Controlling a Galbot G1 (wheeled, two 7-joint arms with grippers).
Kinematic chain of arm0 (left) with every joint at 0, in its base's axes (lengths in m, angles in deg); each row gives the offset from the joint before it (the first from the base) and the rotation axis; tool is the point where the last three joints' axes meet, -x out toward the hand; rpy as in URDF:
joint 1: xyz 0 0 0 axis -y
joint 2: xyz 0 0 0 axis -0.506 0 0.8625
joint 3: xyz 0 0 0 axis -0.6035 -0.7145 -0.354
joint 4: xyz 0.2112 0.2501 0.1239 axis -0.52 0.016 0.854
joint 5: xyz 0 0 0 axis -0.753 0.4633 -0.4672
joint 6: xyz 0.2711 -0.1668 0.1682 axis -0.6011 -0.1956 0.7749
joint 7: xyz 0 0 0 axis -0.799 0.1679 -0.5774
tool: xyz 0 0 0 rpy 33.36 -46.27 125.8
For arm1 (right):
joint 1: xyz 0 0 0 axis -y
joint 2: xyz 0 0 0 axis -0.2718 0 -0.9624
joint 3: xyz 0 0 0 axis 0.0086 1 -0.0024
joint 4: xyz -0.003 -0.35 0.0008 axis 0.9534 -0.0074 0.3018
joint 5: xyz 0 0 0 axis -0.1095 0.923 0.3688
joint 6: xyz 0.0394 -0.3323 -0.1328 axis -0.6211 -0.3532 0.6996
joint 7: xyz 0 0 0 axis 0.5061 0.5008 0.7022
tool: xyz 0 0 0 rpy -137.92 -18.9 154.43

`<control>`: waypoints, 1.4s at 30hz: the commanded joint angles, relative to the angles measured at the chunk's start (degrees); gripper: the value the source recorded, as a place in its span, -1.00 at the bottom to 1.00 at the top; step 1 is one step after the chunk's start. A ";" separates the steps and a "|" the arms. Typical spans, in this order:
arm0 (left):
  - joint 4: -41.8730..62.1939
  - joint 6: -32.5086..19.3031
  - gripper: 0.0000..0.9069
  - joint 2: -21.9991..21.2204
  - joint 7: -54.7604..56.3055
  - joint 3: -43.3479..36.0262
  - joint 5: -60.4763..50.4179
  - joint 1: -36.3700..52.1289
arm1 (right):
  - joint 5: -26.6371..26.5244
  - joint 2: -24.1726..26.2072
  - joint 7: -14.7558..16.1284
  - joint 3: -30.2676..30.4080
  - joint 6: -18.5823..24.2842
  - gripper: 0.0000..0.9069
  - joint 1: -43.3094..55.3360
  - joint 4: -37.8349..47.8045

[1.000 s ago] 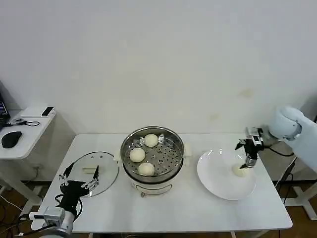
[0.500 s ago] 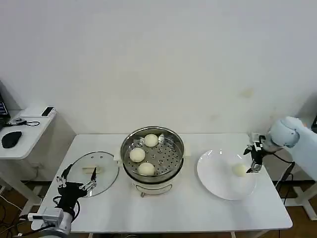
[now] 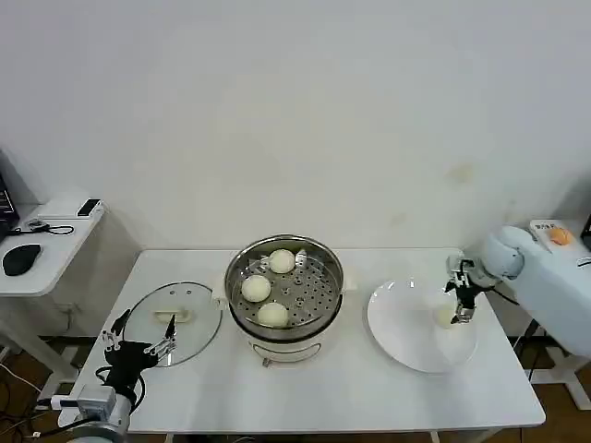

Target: Take steamed baozi put them in steamer then cover it.

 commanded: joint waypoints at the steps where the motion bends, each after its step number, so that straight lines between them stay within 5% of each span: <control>1: 0.55 0.02 1.00 -0.03 -0.04 0.04 -0.03 0.01 | 4.59 -4.50 -0.33 -0.45 0.86 1.00 -0.53 6.32; 40: 2.81 -0.04 1.00 -0.06 0.03 0.28 -0.09 0.97 | 8.31 -7.95 0.24 -0.49 3.00 1.00 -0.90 12.37; 42: 2.85 -0.06 1.00 -0.07 0.03 0.28 -0.10 0.94 | 8.12 -8.07 0.23 -0.54 2.94 0.56 -0.86 12.47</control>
